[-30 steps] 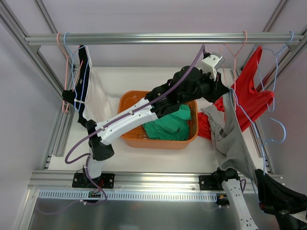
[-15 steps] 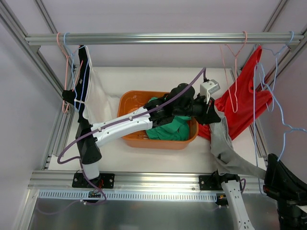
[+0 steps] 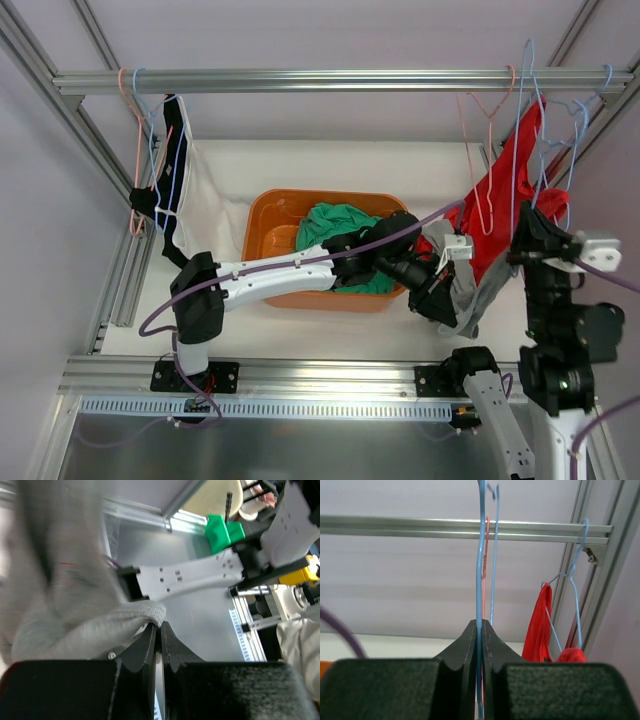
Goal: Remove the tank top from the hanger
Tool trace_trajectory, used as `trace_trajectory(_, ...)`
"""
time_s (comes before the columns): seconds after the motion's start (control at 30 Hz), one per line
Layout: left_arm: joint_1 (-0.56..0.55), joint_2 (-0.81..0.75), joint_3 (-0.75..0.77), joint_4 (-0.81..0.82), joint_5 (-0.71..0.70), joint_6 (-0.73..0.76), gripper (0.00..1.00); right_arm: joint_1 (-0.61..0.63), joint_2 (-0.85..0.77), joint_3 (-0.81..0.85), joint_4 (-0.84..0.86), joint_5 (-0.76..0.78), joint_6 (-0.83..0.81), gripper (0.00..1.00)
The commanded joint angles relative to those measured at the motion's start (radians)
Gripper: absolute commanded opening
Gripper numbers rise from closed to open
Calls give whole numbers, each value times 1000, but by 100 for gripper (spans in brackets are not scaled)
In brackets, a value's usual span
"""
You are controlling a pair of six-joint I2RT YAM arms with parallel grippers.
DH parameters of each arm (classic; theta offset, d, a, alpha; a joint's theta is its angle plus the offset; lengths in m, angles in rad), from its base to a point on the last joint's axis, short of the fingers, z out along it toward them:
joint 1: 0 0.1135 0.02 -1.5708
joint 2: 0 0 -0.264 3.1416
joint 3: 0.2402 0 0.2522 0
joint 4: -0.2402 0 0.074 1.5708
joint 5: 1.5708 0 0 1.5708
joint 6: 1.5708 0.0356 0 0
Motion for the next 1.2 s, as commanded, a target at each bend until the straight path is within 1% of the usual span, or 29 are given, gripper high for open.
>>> trace_trajectory(0.0,0,-11,-41,59,74,52,0,5,41,-132,501,28,-95,0)
trace_trajectory(0.03,0,-11,-44,59,74,52,0,5,48,-133,548,71,-74,0)
trace_trajectory(0.07,0,-11,-47,59,45,52,0,5,60,-169,574,114,-58,0)
trace_trajectory(0.13,0,-5,-52,50,-19,52,0,5,58,-168,546,136,-66,0)
trace_trajectory(0.17,0,0,-49,36,-108,54,0,5,48,-169,536,140,-61,0)
trace_trajectory(0.23,1,31,-29,-10,-170,65,0,5,10,-174,527,159,-66,0)
trace_trajectory(0.27,0,44,-17,-28,-248,62,0,5,-2,-166,518,166,-81,0)
trace_trajectory(0.3,0,58,7,-43,-267,61,0,5,-8,-154,509,184,-92,0)
trace_trajectory(0.33,0,92,20,-68,-287,63,0,5,-8,-137,464,242,-98,0)
trace_trajectory(0.4,0,117,44,-97,-313,55,0,5,-13,-84,400,255,-127,0)
trace_trajectory(0.47,-2,135,51,-99,-314,52,0,5,-39,-77,357,249,-121,0)
trace_trajectory(0.5,-2,138,54,-99,-337,48,0,5,-44,-5,297,226,-118,0)
trace_trajectory(0.53,0,135,55,-100,-348,48,0,5,-22,71,33,218,-104,0)
trace_trajectory(0.6,0,134,61,-105,-362,49,0,5,28,245,-279,200,-35,0)
trace_trajectory(0.63,0,124,63,-108,-376,51,0,7,81,390,-526,203,-6,0)
trace_trajectory(0.7,1,109,71,-120,-399,52,11,7,114,473,-689,188,19,0)
trace_trajectory(0.73,1,104,72,-125,-411,52,19,5,126,514,-782,179,31,0)
trace_trajectory(0.8,6,80,78,-129,-409,51,34,15,160,541,-861,140,34,0)
trace_trajectory(0.83,7,68,78,-133,-411,52,40,18,172,551,-874,133,43,0)
trace_trajectory(0.87,7,54,78,-137,-416,57,54,21,191,562,-886,122,48,0)
trace_trajectory(0.9,9,20,78,-151,-420,69,75,22,199,564,-897,113,58,0)
trace_trajectory(0.97,9,-23,72,-168,-442,86,87,28,215,570,-906,99,66,0)
trace_trajectory(1.0,9,-68,69,-183,-451,110,98,30,237,571,-910,91,74,0)
trace_trajectory(1.17,10,-210,34,-208,-491,169,99,32,306,573,-894,91,95,0)
